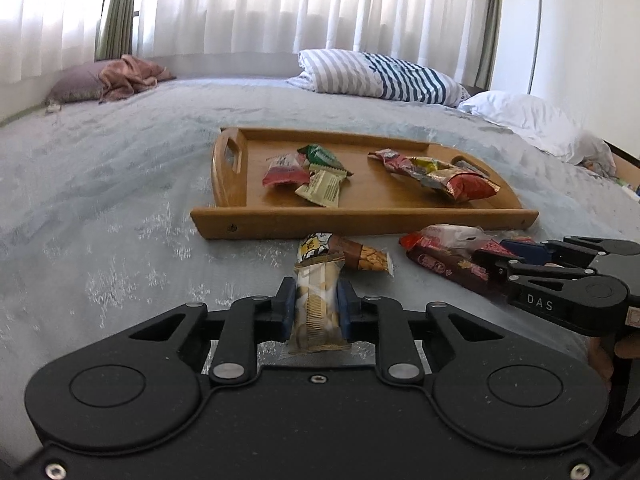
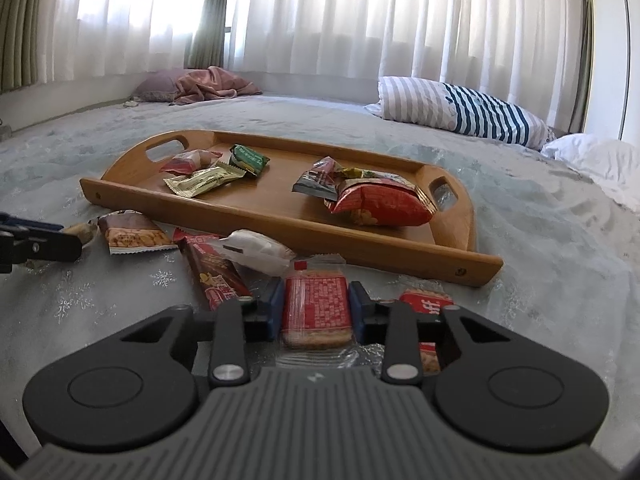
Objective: Organize snacks
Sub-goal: 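Grasp the cream wafer bar with the left gripper while the right gripper grasps the red biscuit pack, then lift the wafer bar and red biscuit pack and carry both over the tray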
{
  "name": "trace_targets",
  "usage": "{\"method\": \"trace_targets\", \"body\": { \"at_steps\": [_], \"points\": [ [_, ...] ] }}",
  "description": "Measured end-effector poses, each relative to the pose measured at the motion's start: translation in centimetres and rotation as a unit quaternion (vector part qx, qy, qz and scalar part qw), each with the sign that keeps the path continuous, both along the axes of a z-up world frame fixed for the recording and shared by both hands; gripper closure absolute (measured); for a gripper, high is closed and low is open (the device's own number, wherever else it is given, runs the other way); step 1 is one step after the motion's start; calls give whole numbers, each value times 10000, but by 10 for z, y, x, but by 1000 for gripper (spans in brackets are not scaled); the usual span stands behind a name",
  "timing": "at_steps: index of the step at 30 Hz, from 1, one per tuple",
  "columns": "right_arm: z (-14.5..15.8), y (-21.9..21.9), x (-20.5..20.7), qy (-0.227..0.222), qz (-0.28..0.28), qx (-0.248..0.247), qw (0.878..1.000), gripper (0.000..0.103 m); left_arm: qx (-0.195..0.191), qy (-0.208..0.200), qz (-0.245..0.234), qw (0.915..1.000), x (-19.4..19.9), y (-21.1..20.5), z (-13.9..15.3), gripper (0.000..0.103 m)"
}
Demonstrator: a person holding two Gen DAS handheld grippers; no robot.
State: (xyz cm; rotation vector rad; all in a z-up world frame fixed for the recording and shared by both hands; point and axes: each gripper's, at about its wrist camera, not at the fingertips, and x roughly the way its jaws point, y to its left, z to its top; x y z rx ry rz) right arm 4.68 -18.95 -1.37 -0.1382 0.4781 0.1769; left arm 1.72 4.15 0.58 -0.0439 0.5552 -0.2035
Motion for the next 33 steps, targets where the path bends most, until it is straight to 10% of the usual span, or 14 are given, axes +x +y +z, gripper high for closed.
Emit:
{"method": "trace_targets", "body": {
  "at_steps": [33],
  "points": [
    [70,-41,33,-341,-735,685,9943,65,-384,-371,102,9985,64,7,67,83]
  ]
}}
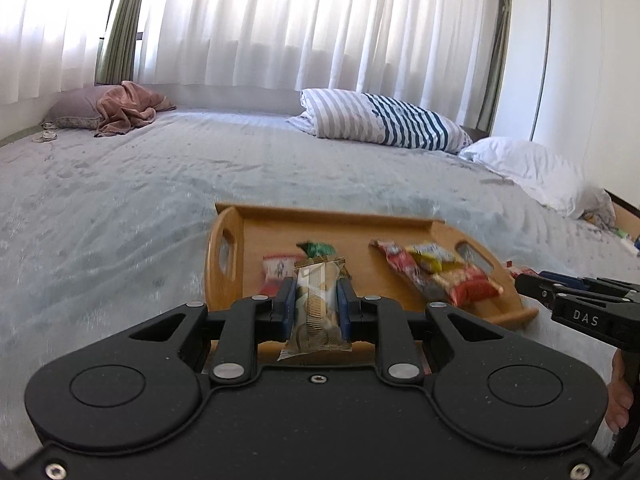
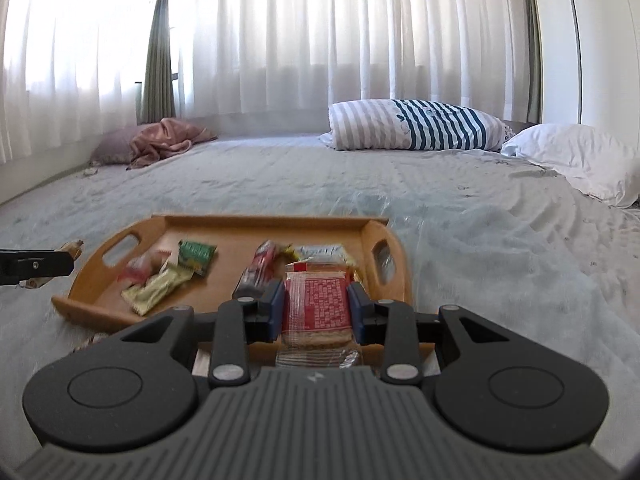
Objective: Organize snacks
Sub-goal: 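Lift the wafer bar and red biscuit pack and carry both over the tray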
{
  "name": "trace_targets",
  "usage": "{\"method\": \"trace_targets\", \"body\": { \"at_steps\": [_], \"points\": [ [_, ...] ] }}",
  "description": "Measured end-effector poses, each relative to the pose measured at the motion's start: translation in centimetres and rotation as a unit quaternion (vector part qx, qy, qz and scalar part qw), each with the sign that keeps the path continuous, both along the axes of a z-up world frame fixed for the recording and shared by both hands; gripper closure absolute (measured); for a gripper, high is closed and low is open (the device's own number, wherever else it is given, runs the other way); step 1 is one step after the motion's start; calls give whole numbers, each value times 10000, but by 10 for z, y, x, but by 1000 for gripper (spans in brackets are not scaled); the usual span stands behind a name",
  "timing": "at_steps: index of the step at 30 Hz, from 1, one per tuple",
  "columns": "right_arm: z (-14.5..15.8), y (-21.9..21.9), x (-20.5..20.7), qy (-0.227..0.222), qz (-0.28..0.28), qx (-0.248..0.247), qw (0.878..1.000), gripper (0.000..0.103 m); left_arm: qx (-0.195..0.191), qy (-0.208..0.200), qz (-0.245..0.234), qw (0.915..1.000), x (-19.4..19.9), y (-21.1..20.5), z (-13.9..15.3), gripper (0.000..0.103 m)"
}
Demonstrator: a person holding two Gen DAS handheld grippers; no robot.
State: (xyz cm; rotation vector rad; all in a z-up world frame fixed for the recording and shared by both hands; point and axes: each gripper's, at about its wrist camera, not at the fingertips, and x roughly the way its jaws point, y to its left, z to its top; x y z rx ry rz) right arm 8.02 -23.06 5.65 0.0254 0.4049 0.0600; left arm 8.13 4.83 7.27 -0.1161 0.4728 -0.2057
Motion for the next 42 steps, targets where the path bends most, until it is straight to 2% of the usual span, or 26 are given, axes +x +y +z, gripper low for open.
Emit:
{"method": "trace_targets", "body": {
  "at_steps": [5,10,15,19,26,30,35,42],
  "points": [
    [14,-12,24,15,-70,215,9997,65,-191,25,79,9998,30,5,14,83],
    [24,-26,59,256,-83,571,9980,65,-268,47,116,9996,61,9,23,83],
    [25,-38,108,719,-76,866,9936,65,-378,239,136,9989,104,14,25,83],
    [19,-39,152,1179,-27,1017,9878,65,-306,425,248,9983,139,13,19,83],
    [5,-24,207,1616,-141,921,9825,65,-107,836,416,9956,190,10,-2,83],
    [-5,-20,227,1829,-254,815,9794,64,-118,1019,492,9935,208,11,-15,83],
    [-14,-17,240,1934,-319,737,9778,64,24,1114,546,9923,222,10,-29,83],
    [-26,-13,246,1879,-355,648,9794,64,13,1198,593,9910,238,8,-41,83]
  ]
}}
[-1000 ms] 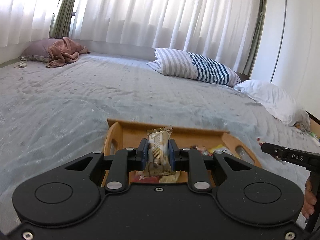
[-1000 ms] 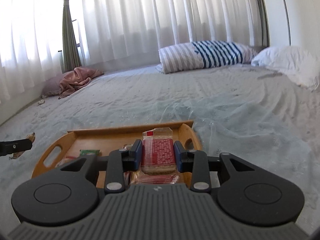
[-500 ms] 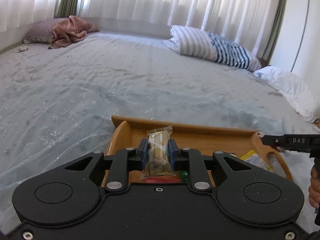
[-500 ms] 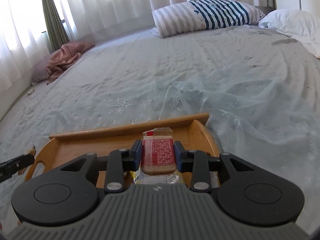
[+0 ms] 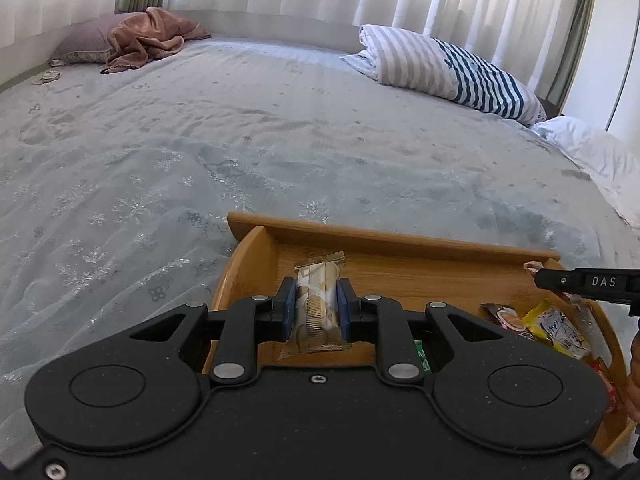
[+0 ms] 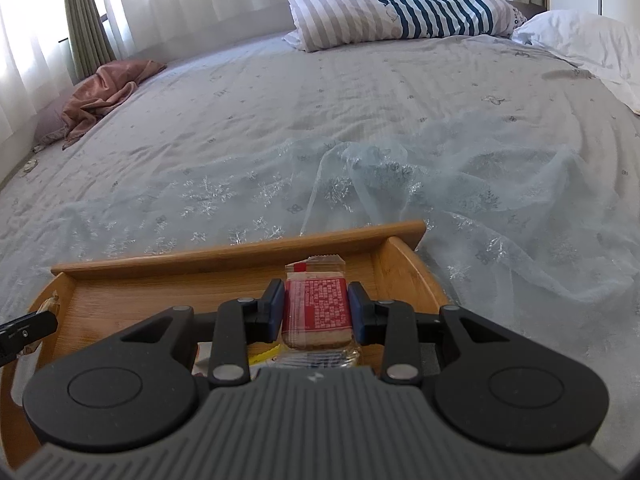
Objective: Organize snacks
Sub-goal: 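Lift the wafer bar and red biscuit pack and carry both over the tray, then lower both snacks onto the tray and open both grippers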
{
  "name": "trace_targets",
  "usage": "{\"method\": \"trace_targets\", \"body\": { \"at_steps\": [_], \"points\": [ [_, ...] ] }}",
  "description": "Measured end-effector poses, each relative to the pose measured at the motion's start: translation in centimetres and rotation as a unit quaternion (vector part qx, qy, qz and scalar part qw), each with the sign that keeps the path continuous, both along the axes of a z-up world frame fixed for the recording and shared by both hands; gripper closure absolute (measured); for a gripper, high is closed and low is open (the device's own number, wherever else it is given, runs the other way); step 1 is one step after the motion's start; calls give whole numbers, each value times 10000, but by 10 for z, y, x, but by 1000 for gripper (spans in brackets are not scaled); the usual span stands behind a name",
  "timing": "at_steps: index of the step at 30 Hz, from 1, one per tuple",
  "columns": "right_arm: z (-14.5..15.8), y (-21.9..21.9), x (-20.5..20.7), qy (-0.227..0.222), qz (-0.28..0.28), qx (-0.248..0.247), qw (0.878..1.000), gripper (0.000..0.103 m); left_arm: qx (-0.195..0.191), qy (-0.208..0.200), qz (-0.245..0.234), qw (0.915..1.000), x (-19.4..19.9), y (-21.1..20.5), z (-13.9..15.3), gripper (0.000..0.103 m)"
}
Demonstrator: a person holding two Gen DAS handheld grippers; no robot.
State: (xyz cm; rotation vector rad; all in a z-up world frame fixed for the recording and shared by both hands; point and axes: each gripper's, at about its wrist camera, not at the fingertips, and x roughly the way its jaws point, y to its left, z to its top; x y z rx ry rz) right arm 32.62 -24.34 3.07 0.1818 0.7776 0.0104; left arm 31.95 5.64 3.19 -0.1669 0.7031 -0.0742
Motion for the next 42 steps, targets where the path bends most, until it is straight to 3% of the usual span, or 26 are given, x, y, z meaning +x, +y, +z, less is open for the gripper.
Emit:
{"method": "trace_targets", "body": {
  "at_steps": [23,30,33,35,42],
  "points": [
    [-16,-3,2,-66,-108,-26,9999,64,208,42,-67,9998,10,-16,-20,82],
    [-15,-3,2,-61,-44,41,10000,52,191,44,-49,9998,10,-16,-19,82],
    [-13,-4,-2,-114,-8,106,9999,40,202,6,-46,9998,7,-17,-15,70],
    [-10,-5,-6,-199,54,188,9996,34,252,-34,-5,9997,3,-17,-11,55],
    [4,-5,-29,-526,174,67,9984,14,293,-248,-13,9993,-19,-12,7,37]
  ]
}}
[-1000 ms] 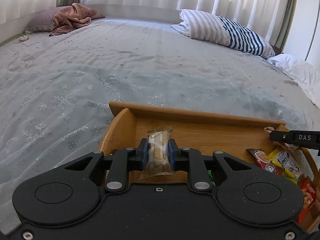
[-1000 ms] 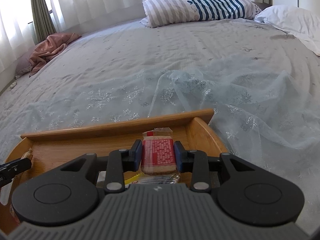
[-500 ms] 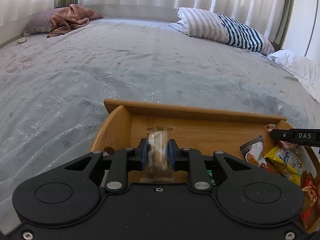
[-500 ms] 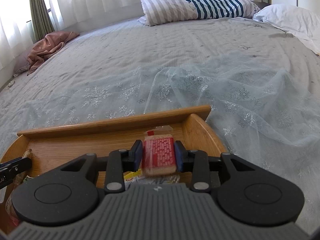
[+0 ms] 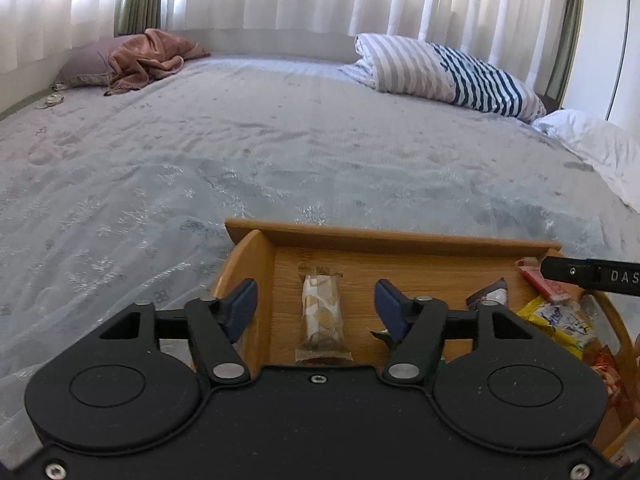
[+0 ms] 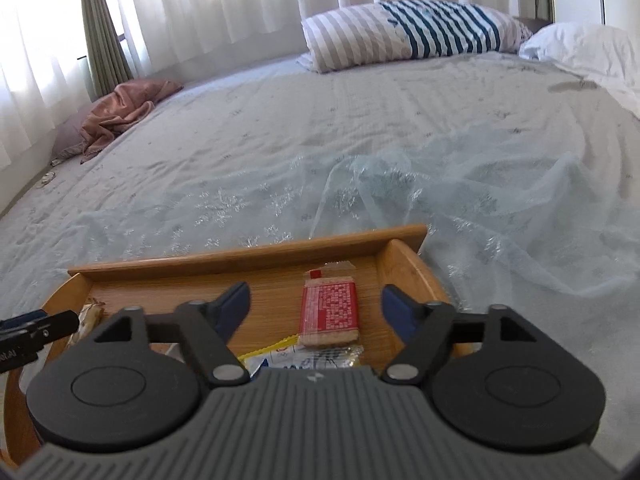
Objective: Organize snacks
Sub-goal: 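Lower both snacks onto the tray and open both grippers, then move both tools back toward the snacks lying beside the tray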
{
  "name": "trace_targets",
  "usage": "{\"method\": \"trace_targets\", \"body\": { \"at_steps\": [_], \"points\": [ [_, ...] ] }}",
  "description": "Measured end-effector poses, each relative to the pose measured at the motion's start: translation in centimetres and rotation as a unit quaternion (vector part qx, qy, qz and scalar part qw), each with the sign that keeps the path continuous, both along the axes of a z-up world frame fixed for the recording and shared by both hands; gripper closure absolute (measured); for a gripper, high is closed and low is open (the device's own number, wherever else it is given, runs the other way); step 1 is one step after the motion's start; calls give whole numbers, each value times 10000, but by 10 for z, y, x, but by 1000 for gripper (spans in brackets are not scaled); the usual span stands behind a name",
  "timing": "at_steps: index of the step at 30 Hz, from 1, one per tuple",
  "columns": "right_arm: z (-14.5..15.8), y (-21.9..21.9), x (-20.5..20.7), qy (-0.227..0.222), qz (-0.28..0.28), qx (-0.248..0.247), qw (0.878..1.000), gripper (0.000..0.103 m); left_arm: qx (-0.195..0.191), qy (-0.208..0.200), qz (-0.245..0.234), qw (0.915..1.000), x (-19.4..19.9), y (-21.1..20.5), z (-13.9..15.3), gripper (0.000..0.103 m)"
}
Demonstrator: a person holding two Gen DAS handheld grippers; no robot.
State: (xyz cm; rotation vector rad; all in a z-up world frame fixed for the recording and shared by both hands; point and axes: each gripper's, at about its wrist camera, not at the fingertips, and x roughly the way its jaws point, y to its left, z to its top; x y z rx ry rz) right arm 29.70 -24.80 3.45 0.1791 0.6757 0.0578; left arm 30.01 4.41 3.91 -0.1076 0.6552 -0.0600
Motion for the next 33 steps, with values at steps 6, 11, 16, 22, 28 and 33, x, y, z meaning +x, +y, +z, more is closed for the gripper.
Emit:
{"method": "trace_targets", "body": {
  "at_steps": [6,11,16,22,28,33],
  "points": [
    [11,0,-30,-267,180,-70,9995,11,57,-175,-59,9998,-30,0,12,28],
    [23,-3,-61,-557,278,-27,9981,5,-10,-335,-174,9993,-60,-1,25,24],
    [31,-5,-92,-805,425,-1,9959,1,118,-496,-300,9982,-91,-5,34,21],
    [38,-4,-129,-1124,565,-111,9920,0,78,-551,-373,9978,-132,-8,37,19],
    [33,0,-162,-1278,656,-277,9892,0,234,-587,-498,9968,-167,-16,34,17],
    [25,5,-184,-1366,703,-469,9870,0,197,-617,-585,9962,-190,-22,26,15]
  ]
}}
